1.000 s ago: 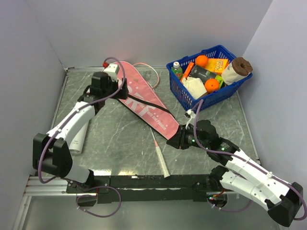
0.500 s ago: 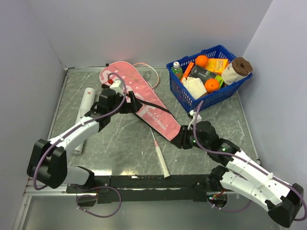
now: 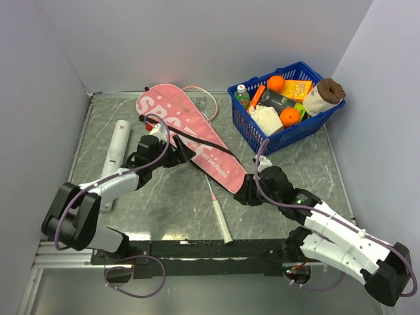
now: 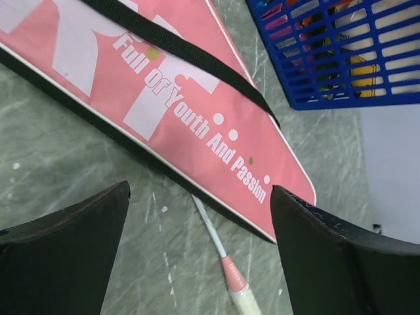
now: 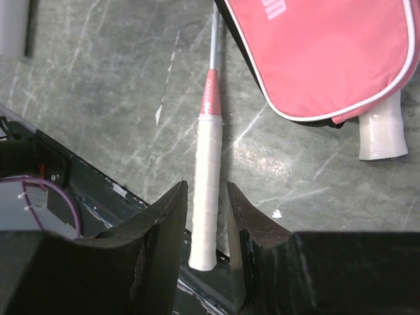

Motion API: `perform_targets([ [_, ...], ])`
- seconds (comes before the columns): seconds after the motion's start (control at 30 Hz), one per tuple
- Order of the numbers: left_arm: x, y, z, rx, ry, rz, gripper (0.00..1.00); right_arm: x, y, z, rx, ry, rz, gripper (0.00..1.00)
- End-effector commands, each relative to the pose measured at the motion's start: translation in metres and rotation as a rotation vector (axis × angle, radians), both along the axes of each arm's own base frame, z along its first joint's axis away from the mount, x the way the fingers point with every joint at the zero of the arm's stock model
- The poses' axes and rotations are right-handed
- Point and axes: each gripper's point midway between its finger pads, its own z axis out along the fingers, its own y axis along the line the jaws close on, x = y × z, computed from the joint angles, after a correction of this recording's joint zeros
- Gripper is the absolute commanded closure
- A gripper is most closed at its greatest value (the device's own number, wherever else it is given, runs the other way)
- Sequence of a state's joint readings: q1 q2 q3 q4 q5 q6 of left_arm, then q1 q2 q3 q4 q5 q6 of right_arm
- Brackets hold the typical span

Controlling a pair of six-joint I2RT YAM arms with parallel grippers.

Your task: Pack up the badminton gear

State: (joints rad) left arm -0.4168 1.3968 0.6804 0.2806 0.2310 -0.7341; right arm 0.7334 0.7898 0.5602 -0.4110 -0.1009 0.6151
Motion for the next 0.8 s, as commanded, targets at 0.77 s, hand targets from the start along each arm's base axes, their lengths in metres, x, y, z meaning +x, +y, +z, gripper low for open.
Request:
perform_targets([
  [0.77,0.021,-0.013,-0.072,-0.417,0.247,0.270,0.22,0.006,0.008,-0.027,-0.010,0.053,-0.008,0.62],
])
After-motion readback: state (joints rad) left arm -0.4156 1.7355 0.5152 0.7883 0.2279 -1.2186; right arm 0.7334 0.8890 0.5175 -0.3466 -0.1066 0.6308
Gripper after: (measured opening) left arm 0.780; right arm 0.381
